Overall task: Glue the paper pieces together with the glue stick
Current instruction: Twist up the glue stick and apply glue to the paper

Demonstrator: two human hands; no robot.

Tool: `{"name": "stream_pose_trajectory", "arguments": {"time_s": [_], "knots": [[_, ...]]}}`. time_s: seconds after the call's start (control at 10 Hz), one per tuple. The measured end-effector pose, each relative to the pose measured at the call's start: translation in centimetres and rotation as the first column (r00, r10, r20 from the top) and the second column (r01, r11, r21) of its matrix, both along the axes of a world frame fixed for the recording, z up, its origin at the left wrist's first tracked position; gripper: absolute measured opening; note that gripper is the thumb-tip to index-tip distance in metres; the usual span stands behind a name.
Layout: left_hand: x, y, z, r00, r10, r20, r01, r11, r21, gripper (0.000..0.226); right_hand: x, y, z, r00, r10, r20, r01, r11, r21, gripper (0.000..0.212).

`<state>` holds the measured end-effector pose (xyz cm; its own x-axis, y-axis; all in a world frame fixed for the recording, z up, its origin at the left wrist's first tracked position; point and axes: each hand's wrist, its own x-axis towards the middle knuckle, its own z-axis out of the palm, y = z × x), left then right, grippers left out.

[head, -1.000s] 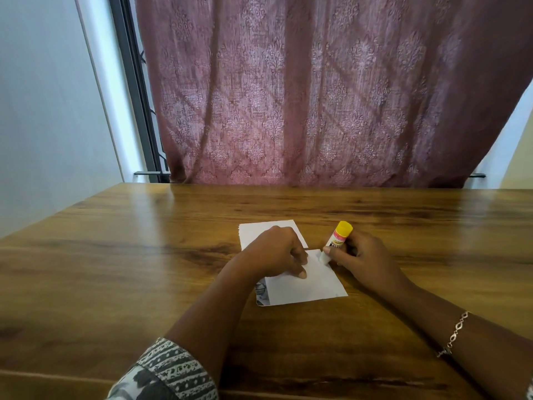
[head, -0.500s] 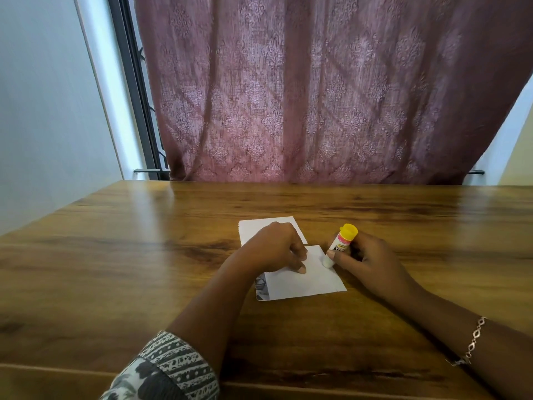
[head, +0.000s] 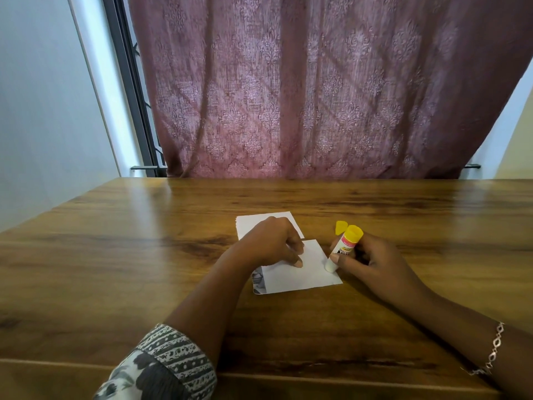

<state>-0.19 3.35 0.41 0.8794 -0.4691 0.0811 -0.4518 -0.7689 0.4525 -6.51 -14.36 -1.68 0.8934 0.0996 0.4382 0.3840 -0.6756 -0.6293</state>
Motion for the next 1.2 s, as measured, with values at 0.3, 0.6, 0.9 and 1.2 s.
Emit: {"name": "stream_pose_trajectory", "arguments": {"time_s": [0.3, 0.6, 0.9, 1.2], "knots": [[0.0, 0.0, 0.1, 1.0, -0.004, 0.003, 0.004, 1.0, 0.001, 0.033, -1.2, -0.4, 0.3, 0.999, 0.037, -0.005, -0.037, 0.999, 0.007, 0.02], [-0.1, 0.0, 0.2, 1.0, -0.01, 0.004, 0.01, 1.0, 0.012, 0.034, -1.2, -0.9, 0.1, 0.996, 0.063, -0.055, -0.057, 0.992, 0.112, 0.017], [-0.7, 1.0, 0.4, 0.988, -0.131, -0.075, 0.142, 0.978, 0.156, 0.04, -1.1, -1.1, 0.4, 0.989, 0.06, -0.136, -0.004, 0.924, 0.383, 0.004], [-1.1, 0.8, 0.5, 0.995, -0.091, -0.042, 0.097, 0.976, 0.194, 0.041, -0.9, -1.1, 0.5, 0.982, 0.044, -0.183, 0.043, 0.893, 0.448, 0.002]]}}
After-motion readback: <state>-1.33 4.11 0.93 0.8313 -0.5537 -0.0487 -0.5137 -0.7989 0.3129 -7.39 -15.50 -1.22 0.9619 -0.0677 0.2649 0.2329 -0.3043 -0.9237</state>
